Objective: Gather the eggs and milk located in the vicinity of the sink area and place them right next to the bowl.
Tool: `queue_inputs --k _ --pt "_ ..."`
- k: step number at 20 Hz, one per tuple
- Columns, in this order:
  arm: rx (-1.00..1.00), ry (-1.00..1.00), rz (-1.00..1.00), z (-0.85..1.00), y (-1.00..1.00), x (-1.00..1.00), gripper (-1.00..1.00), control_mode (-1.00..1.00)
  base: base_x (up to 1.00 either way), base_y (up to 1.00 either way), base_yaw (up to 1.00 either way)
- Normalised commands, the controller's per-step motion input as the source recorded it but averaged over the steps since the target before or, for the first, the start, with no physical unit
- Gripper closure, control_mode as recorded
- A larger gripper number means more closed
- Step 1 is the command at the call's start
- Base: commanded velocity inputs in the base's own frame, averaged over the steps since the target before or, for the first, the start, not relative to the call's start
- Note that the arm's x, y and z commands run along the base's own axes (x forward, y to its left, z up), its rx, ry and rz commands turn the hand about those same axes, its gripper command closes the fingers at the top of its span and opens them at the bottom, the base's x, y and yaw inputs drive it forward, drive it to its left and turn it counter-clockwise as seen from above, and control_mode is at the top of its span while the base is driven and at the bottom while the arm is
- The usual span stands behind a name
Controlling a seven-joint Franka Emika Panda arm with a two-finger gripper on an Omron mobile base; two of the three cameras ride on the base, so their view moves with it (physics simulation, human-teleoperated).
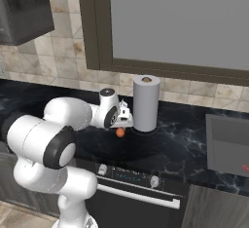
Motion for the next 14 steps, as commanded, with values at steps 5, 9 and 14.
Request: queue_inputs --k 5,9,14 --pt "0.00 0.00 0.00 -0.11 0.00 0.16 -1.00 -1.00 0.00 0.00 0.00" --pt "0.00 0.00 0.00 -0.11 0.00 0.16 -1.00 -1.00 0.00 0.00 0.00" --pt "0.00 0.00 0.00 -0.12 0.00 0.12 -1.00 -1.00 0.00 0.00 0.00"
